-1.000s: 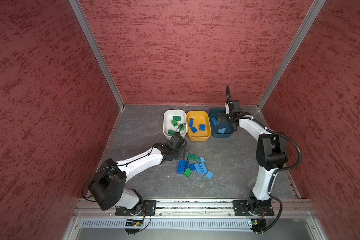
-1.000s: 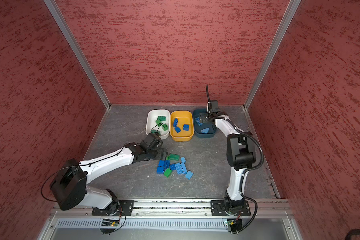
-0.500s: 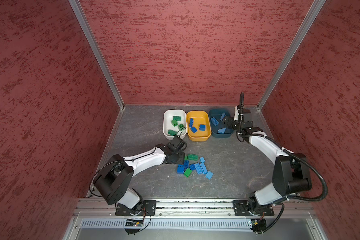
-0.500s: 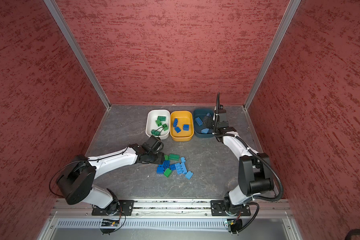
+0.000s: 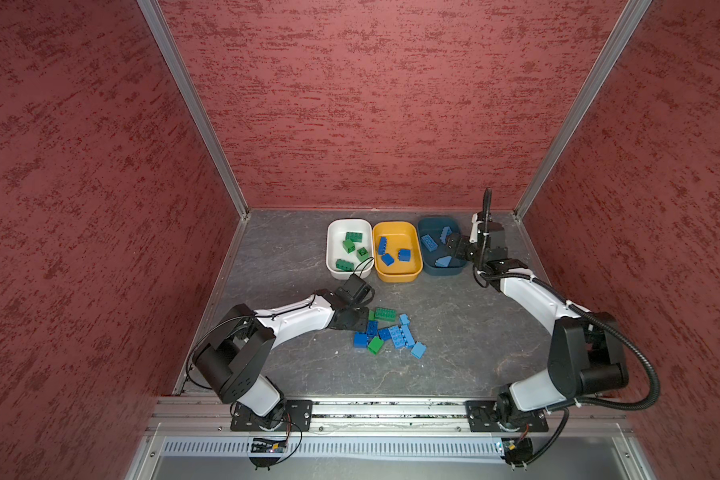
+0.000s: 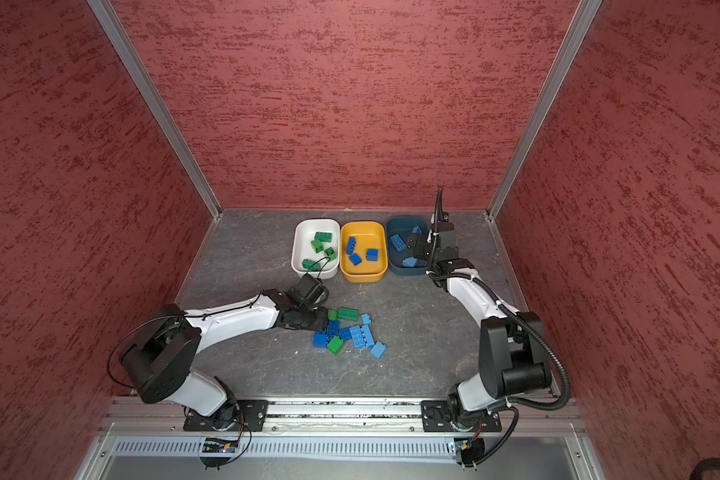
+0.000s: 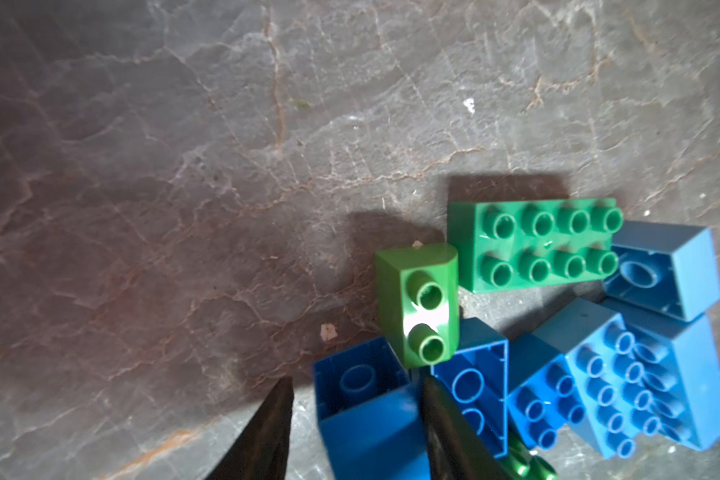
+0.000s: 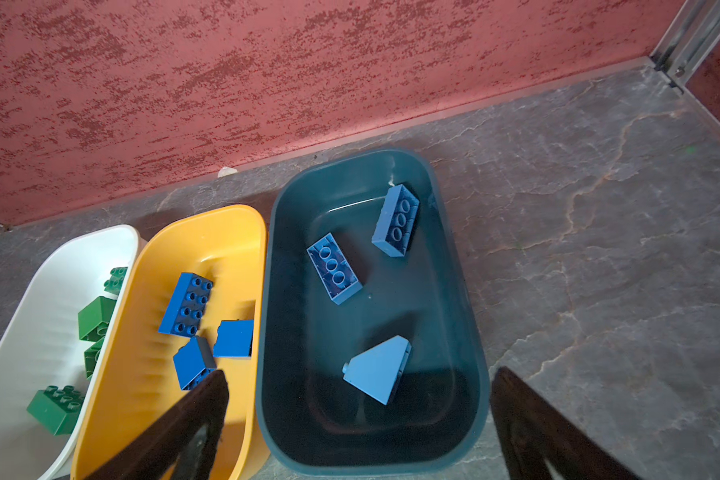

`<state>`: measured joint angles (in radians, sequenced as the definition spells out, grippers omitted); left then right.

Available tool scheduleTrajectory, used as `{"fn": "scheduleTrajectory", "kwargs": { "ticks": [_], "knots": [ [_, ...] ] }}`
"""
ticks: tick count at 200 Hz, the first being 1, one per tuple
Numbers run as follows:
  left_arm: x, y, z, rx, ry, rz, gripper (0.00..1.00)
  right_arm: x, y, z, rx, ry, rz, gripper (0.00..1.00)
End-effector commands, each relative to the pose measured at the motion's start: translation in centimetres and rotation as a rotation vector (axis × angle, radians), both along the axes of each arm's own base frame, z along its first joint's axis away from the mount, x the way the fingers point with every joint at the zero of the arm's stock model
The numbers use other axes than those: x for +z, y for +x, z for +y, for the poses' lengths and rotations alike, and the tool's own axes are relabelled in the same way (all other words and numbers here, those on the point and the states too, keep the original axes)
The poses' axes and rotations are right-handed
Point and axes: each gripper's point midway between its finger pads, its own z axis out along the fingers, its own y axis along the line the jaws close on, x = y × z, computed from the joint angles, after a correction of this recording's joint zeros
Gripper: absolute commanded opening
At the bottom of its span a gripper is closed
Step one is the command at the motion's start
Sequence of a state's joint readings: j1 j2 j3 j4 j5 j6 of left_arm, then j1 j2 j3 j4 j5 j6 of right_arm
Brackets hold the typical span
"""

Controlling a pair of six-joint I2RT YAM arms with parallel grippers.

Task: Sort the legos into containers by color
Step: 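Grasp a dark blue brick from the pile with the left gripper, then carry the dark blue brick with the left gripper and release into yellow bin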

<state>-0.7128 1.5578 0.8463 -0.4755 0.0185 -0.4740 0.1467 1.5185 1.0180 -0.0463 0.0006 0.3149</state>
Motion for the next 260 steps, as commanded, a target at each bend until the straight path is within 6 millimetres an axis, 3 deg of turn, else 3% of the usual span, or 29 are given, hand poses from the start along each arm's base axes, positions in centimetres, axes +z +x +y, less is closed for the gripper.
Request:
{"fn": "scheduleTrajectory", "kwargs": {
  "ticks": [1, 35, 96, 127, 153, 184, 225, 236, 260],
  "knots": [
    [-0.1, -0.1, 0.8, 0.031, 0.018, -0.017, 0.49, 1.5, 0.8, 0.5, 0.008, 0.031, -0.05, 0.99],
    [-0.1, -0.2, 1.8, 0.061, 0.014, -0.012, 0.49, 1.6, 0.8, 0.5, 0.005, 0.028, -0.051, 0.99],
    [-1.8, -0.2, 0.7, 0.015, 0.072, 0.025, 0.5, 1.7, 0.7, 0.9, 0.027, 0.037, -0.052, 0.99],
    [-1.2, 0.1, 1.2, 0.043, 0.089, -0.015, 0.39, 2.4, 0.5, 0.8, 0.014, 0.043, -0.071, 0.99],
    [0.8, 0.7, 1.6, 0.07, 0.066, -0.084, 0.31, 3.1, 0.6, 0.7, -0.004, 0.059, -0.086, 0.99],
    [4.8, 2.7, 2.1, 0.127, 0.044, -0.189, 0.26, 4.3, 0.8, 0.6, -0.012, 0.075, -0.126, 0.99],
    [11.0, 7.5, 2.6, 0.251, -0.072, -0.341, 0.29, 5.8, 0.7, 1.0, 0.006, 0.104, -0.177, 0.99],
    [12.4, 8.9, 2.2, 0.265, -0.126, -0.374, 0.29, 7.2, 0.2, 1.4, 0.025, 0.127, -0.216, 0.99],
    [14.8, 12.0, 0.4, 0.292, -0.221, -0.457, 0.3, 7.5, -0.7, 1.6, 0.02, 0.185, -0.212, 0.99]
  ]
}}
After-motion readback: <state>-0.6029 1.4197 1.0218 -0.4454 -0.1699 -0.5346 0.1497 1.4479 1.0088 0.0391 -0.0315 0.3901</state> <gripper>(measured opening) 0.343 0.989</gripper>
